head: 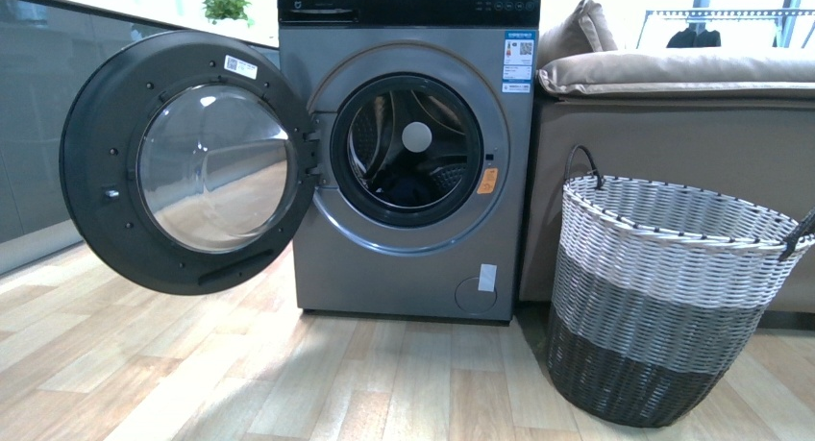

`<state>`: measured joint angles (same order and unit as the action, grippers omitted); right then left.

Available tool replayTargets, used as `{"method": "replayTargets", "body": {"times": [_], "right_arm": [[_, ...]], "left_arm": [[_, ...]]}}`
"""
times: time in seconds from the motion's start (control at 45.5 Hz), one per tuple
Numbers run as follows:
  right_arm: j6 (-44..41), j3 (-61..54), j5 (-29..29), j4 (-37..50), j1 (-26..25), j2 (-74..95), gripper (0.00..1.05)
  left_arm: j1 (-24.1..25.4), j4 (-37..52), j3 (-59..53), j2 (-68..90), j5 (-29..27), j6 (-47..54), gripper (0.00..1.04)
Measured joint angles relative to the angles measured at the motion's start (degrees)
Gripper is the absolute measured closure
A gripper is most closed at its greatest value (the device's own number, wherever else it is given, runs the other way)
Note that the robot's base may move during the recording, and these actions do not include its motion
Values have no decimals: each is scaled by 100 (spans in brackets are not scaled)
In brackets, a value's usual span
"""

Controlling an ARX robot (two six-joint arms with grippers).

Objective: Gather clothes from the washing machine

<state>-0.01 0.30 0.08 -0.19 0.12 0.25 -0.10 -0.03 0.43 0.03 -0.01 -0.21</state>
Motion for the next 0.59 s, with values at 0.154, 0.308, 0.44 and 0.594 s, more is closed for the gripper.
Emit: {"method": "replayTargets", "body": {"times": [0.154,0.308,0.44,0.594], "right_arm": [[2,0,0,0,0,0,8],[0,0,4,-2,0,0,8],[0,0,0,-2,-2,0,8],[2,0,2,-2,-2,0,8]], "left_arm": [[0,0,0,0,0,0,6],[0,0,0,15,4,2,6],[0,0,0,11,-4,0,6],[0,0,0,9,2,0,6]]}}
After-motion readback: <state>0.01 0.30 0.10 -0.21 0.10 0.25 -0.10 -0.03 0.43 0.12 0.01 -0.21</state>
